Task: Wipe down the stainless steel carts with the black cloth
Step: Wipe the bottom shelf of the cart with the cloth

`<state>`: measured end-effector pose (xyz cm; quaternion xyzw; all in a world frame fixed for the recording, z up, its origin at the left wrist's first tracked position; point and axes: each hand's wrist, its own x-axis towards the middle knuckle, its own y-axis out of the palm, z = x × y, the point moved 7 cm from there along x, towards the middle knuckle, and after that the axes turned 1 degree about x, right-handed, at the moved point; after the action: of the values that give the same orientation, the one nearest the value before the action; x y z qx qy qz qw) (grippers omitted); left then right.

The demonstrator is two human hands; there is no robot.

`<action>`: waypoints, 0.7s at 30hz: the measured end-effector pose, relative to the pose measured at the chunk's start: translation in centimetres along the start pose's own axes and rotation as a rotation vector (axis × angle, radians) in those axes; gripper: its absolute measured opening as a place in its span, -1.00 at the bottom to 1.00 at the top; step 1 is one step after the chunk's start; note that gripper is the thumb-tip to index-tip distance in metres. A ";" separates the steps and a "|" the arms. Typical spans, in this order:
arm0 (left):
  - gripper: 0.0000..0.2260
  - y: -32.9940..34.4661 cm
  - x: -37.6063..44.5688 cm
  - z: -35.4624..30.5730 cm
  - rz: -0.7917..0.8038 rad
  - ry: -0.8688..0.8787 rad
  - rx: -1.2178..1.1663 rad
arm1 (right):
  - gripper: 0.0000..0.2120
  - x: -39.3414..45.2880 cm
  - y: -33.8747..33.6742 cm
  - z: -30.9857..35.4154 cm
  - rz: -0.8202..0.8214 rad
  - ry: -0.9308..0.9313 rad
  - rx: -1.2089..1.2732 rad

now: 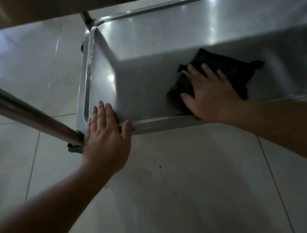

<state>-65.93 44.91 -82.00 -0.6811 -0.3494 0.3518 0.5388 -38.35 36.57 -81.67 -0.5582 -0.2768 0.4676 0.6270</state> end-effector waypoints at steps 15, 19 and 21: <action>-0.23 0.8 0.0 0.8 -0.020 0.071 0.049 | -0.22 1.8 -4.2 -8.5 0.000 0.039 0.033; -0.22 1.0 0.0 1.0 -0.045 0.067 0.054 | -0.29 6.9 -4.5 -9.9 -0.045 0.433 0.057; -0.23 1.1 0.0 0.9 -0.050 0.064 0.055 | -0.29 9.6 -4.0 -6.4 -0.050 0.510 0.119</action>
<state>-66.59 45.15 -83.27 -0.6679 -0.3392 0.3256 0.5768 -27.80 42.57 -80.93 -0.6131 -0.0955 0.3117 0.7196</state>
